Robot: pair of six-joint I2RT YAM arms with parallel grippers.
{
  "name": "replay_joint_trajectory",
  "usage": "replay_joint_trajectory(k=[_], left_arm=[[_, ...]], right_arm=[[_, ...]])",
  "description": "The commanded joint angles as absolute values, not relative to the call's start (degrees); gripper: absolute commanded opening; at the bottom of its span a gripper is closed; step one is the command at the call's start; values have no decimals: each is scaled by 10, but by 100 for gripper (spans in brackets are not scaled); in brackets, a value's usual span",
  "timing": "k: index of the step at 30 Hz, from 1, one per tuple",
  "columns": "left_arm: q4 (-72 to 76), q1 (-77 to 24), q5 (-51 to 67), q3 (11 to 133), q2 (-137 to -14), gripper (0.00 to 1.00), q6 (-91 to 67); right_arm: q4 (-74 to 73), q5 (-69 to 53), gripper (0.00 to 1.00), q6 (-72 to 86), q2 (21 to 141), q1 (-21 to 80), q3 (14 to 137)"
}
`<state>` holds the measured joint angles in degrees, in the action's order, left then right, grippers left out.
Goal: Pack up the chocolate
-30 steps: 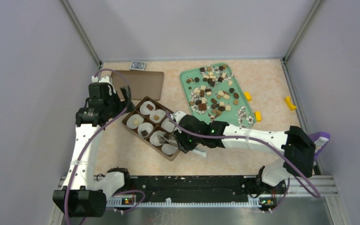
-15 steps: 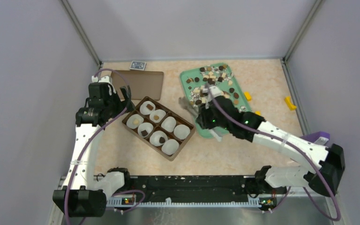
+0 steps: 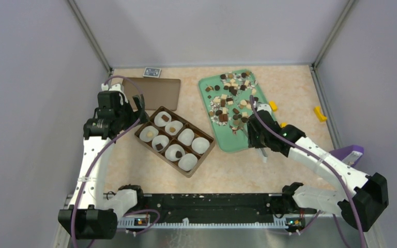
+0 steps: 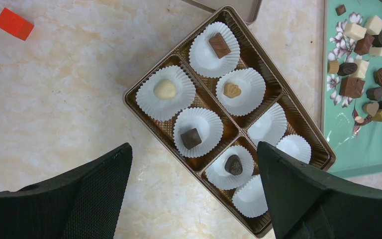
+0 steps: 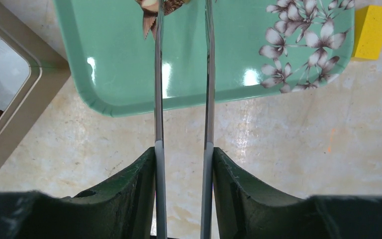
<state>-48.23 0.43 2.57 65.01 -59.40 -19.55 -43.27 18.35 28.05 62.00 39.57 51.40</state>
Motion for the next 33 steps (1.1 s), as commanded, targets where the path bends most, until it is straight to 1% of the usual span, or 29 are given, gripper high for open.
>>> replay_joint_trajectory(k=[1,16,21,28,31,33], left_arm=[[-468,3,34,663,-595,99,-199],[-467,3,24,657,-596,99,-197],[-465,3,19,657,-600,99,-197],[-461,3,25,657,-604,99,-198],[-461,3,25,657,-602,99,-198],[-461,2,24,656,-602,99,-198]], right_arm=[[-428,195,42,258,634,388,517],[-335,171,41,196,719,364,514],[-333,167,34,192,719,364,521],[-362,168,14,193,694,364,541],[-383,169,8,192,677,364,555],[-397,166,6,192,667,365,567]])
